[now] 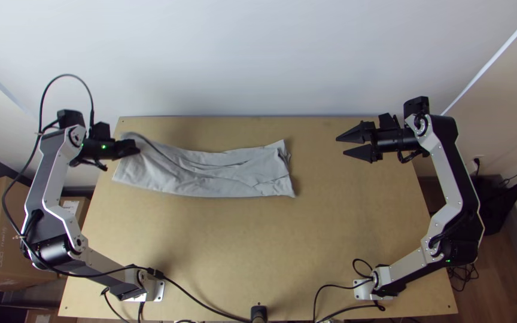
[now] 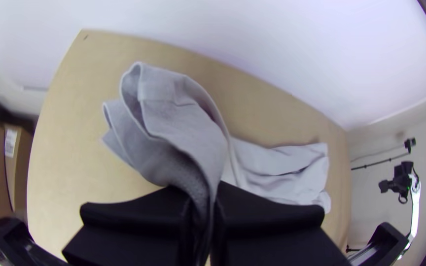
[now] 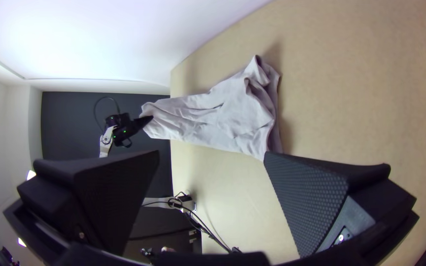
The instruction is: Fold the t-shirt
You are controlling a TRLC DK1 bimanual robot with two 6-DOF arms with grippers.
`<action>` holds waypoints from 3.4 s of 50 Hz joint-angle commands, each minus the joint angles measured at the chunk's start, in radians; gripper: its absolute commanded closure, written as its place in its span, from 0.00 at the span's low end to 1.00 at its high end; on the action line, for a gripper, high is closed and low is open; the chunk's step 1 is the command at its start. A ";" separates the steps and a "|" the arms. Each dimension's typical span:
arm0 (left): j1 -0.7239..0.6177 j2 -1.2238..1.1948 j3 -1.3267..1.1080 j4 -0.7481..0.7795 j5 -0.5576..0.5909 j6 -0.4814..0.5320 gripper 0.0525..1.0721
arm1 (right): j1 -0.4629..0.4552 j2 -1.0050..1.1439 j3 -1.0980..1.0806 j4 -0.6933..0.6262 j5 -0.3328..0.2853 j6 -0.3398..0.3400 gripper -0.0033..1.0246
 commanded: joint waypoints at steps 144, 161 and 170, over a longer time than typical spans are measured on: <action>-0.689 0.225 0.567 -0.111 -0.302 -0.302 0.04 | 0.460 0.320 -0.054 0.548 0.476 0.188 0.05; -0.680 0.202 0.521 -0.117 -0.309 -0.282 0.04 | 0.483 0.434 0.044 0.591 0.525 0.207 0.98; -0.677 0.203 0.523 -0.117 -0.309 -0.279 0.04 | 0.448 0.447 0.090 0.596 0.543 0.207 0.98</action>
